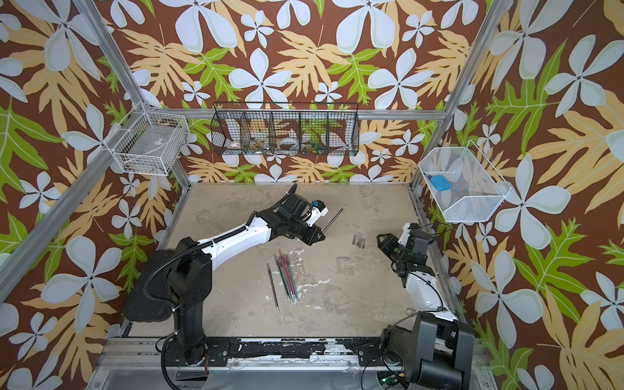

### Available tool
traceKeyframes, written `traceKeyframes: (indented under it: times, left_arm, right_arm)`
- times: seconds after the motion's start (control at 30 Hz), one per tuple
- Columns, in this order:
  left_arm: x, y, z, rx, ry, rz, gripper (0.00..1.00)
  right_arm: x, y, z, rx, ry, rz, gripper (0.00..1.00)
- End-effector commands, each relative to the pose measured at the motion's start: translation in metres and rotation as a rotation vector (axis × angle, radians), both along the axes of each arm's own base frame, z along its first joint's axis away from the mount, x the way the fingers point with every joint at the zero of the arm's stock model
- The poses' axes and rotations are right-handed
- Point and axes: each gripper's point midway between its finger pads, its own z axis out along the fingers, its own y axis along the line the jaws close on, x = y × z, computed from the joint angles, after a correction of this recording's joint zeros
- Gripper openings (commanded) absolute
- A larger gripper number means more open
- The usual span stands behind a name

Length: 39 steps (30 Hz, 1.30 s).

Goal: Remove the protective cover of the pencils
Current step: Pick up the protective sleeve from the center of the board.

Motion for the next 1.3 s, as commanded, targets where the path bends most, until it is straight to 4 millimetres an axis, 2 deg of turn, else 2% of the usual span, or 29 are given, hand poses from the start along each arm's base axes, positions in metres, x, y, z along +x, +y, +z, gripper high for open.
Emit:
traceKeyframes:
  times: [0.0,0.2,0.33,0.47,0.53,0.67,0.77,0.87,1.13,1.27]
  left_arm:
    - [0.008,0.005,0.013,-0.039,-0.001,0.021,0.0]
    - [0.018,0.016,0.022,-0.071,-0.003,0.053,0.0]
    - [0.024,0.022,0.026,-0.079,-0.006,0.071,0.0]
    - [0.032,0.032,0.031,-0.096,-0.014,0.105,0.0]
    - [0.036,0.036,0.034,-0.105,-0.016,0.113,0.0]
    - [0.041,0.044,0.04,-0.116,-0.023,0.131,0.0]
    - [0.042,0.046,0.041,-0.117,-0.025,0.134,0.0]
    - [0.043,0.047,0.041,-0.117,-0.026,0.137,0.0]
    - [0.042,0.048,0.045,-0.127,-0.024,0.134,0.0]
    - [0.041,0.047,0.049,-0.136,-0.03,0.13,0.0]
  right_arm:
    - [-0.01,0.004,-0.015,-0.095,0.045,-0.019,0.49]
    - [-0.019,0.044,-0.025,-0.18,0.076,0.132,0.47]
    - [-0.027,0.077,-0.029,-0.252,0.055,0.293,0.45]
    - [-0.033,0.098,-0.042,-0.344,0.097,0.427,0.45]
    - [-0.041,0.116,-0.05,-0.409,0.112,0.521,0.48]
    - [-0.06,0.147,-0.065,-0.599,0.163,0.619,0.63]
    - [-0.07,0.149,-0.073,-0.712,0.21,0.601,0.65]
    - [-0.075,0.136,-0.081,-0.755,0.251,0.541,0.66]
    - [-0.082,0.135,-0.086,-0.749,0.274,0.556,0.62]
    - [-0.09,0.144,-0.088,-0.705,0.285,0.596,0.59]
